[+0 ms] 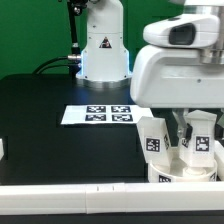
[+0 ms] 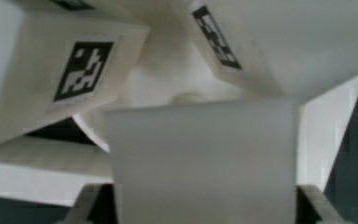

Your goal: Assemble stool

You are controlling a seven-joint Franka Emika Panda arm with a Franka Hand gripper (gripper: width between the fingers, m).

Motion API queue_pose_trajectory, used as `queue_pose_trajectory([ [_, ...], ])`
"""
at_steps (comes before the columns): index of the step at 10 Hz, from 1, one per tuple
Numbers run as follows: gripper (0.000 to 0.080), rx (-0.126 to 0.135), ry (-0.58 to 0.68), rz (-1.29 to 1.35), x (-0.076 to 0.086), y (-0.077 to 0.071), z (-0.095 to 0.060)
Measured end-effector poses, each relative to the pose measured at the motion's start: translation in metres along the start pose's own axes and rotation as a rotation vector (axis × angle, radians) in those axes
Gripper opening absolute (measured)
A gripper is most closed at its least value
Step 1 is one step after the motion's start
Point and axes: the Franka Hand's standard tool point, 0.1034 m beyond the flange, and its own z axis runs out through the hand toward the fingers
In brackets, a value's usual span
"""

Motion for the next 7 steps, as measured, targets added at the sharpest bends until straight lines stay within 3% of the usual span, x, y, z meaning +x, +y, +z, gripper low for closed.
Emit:
queue_pose_trajectory([
  [1, 0.0334, 0.043, -0.005, 0.214, 0.0006, 0.0022, 0.0005],
  [5, 0.0334, 0.052, -0.011, 0.472, 0.0014, 0.0019, 0.0001],
  [7, 0.0334, 0.130, -0.022, 0.854, 0.0067, 0.0082, -0.0003],
])
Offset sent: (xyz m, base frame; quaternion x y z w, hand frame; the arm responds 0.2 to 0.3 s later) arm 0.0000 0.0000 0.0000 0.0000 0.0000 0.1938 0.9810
